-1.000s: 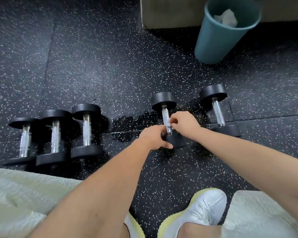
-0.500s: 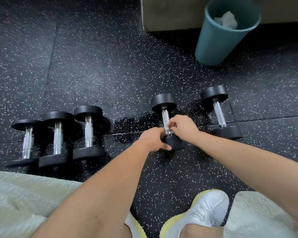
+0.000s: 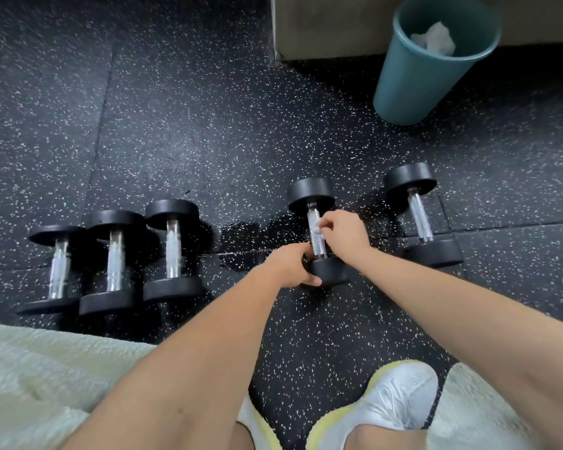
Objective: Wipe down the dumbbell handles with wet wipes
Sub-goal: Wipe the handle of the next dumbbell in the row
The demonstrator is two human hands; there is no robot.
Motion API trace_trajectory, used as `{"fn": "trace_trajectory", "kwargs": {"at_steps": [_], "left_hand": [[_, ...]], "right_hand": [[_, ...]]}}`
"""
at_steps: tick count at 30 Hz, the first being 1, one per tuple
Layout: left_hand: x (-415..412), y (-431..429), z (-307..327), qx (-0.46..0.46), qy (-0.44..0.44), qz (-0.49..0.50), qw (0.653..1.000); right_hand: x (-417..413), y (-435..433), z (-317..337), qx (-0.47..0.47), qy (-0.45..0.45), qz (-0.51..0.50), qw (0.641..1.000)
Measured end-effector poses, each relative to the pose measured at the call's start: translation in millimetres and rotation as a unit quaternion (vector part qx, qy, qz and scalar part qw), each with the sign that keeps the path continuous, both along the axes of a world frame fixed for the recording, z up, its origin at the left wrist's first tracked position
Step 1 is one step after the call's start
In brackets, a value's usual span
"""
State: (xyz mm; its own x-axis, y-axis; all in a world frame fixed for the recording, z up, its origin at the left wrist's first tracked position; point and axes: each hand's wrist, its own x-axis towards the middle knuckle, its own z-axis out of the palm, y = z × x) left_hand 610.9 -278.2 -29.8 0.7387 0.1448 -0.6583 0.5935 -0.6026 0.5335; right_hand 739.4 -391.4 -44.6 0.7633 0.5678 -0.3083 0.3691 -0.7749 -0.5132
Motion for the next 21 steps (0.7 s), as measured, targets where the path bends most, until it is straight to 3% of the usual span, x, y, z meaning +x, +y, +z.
{"fn": "trace_trajectory", "kwargs": {"at_steps": [3,9,18,21], "left_hand": [[-1,3,-2,-0.012,0.001,-0.004,1.0],[0,0,2,-0.037,0.007,0.028,0.999],[-1,-8,3,0.035,-0.018,-0.007,0.999],[-2,-6,5,0.052,-0.024,-0.021,0.998]], "right_hand": [[4,-14,4,-0.024,0.012,0.044,0.999],[14,27,14,0.058,-0.029,-0.047,0.997],[-12,12,7,-0.032,-0.052,0.094,0.994],[2,9,11,-0.027,-0.074,0.097,0.992]]}}
